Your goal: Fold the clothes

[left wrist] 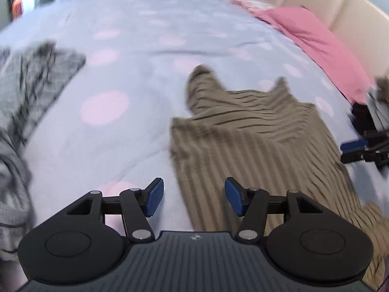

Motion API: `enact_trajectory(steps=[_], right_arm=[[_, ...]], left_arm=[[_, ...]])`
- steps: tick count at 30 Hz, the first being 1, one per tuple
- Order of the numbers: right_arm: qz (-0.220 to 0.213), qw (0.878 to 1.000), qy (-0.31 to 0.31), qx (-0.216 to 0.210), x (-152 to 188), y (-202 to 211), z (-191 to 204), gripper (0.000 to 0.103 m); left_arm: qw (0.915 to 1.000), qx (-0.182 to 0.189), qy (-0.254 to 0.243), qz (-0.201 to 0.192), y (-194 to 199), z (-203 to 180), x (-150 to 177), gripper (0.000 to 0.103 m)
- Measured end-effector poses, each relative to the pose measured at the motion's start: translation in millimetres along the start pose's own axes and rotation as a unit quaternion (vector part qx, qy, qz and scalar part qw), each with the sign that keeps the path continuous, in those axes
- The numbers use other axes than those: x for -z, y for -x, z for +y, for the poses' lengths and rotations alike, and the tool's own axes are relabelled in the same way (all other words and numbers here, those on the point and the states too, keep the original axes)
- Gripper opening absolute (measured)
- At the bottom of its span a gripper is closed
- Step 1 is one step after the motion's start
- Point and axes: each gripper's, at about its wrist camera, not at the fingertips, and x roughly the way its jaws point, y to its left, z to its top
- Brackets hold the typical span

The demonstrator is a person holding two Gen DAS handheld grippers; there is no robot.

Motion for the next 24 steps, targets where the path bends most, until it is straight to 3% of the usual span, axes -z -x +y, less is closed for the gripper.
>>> enact_trajectory(steps=[7, 14, 15, 18, 20, 24], right_arm=[[-0.02, 0.996, -0.052, -0.066, -32, -34, -35, 0.064], [-0.01, 0.995, -0.038, -0.097, -73, -61, -35, 0.064], [-0.007, 0.994, -0.036, -0.098, -77, -63, -35, 0.056], [0.001, 0.995, -0.019, -0.097, -85, -65, -33, 0.029], [0.0, 0.995, -0.001, -0.098, -87, -61, -30, 0.021], [-0.017, 0.995, 0.028, -0.094, -90, -44, -19, 0.011]], left_arm=[[0.9988, 0.033, -0.005, -0.036, -34, 15, -24, 0.054], [0.9963, 0.064, -0.045, -0.034, -67, 6, -56, 0.049], [0.9959, 0.066, -0.052, -0.033, -69, 4, -58, 0.047], [0.9947, 0.076, -0.063, -0.029, -71, 0, -59, 0.021], [0.9943, 0.083, -0.061, -0.026, -68, -2, -58, 0.007], [0.9938, 0.082, -0.06, -0.045, -54, -7, -58, 0.004]])
